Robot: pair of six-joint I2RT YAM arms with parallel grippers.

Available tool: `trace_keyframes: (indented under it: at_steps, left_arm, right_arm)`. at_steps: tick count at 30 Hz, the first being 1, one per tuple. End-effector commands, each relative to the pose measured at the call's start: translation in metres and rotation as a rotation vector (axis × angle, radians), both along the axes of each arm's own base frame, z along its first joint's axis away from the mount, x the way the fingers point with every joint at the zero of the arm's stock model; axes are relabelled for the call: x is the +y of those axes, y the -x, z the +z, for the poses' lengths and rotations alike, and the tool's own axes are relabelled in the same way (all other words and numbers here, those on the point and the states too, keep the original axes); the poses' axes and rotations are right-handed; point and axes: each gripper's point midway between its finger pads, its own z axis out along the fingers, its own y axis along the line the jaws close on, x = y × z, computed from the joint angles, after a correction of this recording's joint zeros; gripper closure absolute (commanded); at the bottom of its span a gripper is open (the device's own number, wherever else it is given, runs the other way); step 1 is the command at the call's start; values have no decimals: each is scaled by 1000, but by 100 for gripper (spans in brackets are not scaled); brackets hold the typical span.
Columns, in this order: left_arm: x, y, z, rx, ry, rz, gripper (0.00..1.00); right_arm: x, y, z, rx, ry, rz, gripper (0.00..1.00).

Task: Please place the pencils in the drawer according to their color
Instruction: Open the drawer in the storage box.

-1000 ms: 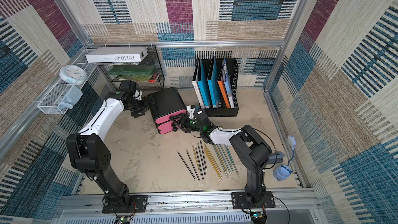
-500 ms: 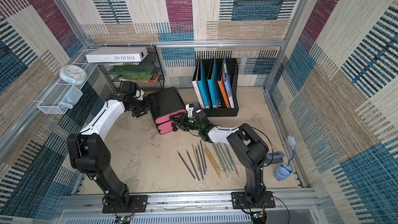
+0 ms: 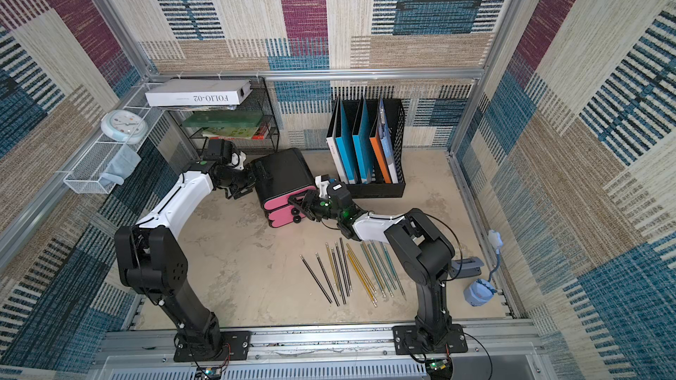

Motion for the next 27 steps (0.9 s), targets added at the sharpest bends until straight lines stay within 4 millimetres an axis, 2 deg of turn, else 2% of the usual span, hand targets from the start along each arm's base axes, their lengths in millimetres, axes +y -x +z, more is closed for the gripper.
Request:
trace_keyframes:
  at_steps: [1,12,27]
  left_arm:
    - [15,27,-31,148,-94,23,1]
    - [16,29,-36,158,-98,24,1]
    - [16,31,-39,167,-95,26,1]
  right_arm:
    - [3,0,5,-16,-18,14,52]
    - [1,3,5,-19,-20,21,63]
    - [-13,19,5,-18,-4,17,67]
